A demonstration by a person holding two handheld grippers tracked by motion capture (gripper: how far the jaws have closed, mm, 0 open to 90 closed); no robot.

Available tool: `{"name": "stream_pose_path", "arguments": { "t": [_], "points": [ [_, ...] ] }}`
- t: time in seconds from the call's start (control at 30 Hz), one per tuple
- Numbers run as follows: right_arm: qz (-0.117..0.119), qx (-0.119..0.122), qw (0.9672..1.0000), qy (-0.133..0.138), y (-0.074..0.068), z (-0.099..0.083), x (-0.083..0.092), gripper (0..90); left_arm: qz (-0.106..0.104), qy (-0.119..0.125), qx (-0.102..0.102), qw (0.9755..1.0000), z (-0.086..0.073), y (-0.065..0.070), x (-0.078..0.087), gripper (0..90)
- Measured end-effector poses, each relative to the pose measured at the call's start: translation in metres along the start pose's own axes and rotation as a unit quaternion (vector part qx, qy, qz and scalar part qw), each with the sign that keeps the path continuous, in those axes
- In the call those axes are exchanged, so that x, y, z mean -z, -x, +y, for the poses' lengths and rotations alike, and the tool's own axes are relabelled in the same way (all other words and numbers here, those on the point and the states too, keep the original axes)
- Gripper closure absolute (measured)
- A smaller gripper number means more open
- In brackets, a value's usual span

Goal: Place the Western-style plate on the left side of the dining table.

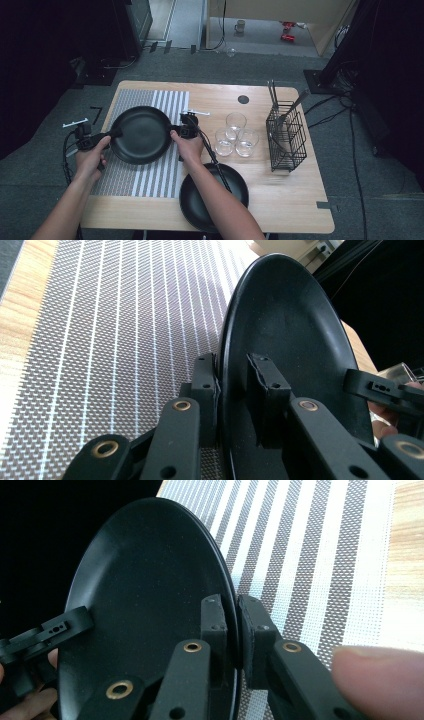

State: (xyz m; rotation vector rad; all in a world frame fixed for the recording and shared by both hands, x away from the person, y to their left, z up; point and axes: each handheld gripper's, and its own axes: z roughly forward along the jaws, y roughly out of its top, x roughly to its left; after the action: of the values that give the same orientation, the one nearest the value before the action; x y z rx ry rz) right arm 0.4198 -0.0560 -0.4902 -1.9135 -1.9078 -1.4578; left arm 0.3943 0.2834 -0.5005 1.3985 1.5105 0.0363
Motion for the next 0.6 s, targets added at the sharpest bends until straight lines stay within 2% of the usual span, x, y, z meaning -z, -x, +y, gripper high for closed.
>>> {"name": "stream_pose_path", "arguments": {
  "t": [0.37, 0.6],
  "points": [
    [-0.011, -0.009, 0.9999, -0.009, 0.009, 0.0, -0.012, 82.6, 0.009, -0.013, 0.008, 0.9998, 0.0, -0.01, -0.015, 75.4],
    [-0.012, -0.019, 0.9997, -0.009, 0.014, 0.0, -0.02, 82.8, 0.02, -0.011, 0.016, 0.9996, 0.0, -0.013, -0.021, 75.6]
  ]
}}
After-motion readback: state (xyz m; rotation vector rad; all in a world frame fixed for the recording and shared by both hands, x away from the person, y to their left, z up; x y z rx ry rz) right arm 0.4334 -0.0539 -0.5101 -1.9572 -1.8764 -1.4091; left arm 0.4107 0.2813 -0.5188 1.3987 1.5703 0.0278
